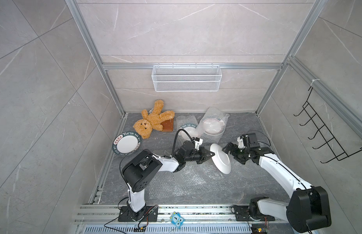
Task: Unpack dinner plates from bubble wrap
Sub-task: Adjust the plate at the bubble wrap.
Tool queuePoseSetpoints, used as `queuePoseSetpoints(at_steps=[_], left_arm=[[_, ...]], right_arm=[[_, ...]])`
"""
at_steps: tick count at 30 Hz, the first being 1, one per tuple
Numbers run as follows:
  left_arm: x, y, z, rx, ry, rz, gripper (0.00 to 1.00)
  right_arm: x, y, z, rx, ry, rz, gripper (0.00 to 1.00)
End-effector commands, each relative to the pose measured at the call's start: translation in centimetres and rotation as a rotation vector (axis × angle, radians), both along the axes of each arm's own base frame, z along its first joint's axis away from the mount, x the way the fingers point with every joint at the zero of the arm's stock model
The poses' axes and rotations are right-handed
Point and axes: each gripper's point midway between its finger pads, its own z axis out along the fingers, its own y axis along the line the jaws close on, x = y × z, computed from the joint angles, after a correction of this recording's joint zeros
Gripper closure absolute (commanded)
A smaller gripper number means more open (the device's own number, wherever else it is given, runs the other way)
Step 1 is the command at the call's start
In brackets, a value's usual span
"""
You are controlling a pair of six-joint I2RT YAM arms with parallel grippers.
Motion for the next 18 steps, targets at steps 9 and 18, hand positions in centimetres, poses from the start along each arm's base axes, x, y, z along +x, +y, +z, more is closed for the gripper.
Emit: queuePoseSetpoints(at_steps=[9, 18], left_arm=[[-2.4, 3.1, 9.5, -0.037, -0.207, -0.003, 1.00], [-3.8, 11.2, 9.6, 0.425, -0.338, 0.112, 1.00]], right_arm=[[0.0, -1.6, 3.4, -0.062, -0.036, -0.009, 0.00], [-0.8, -2.1, 4.8, -0.076, -0.067, -0.011, 0.00]])
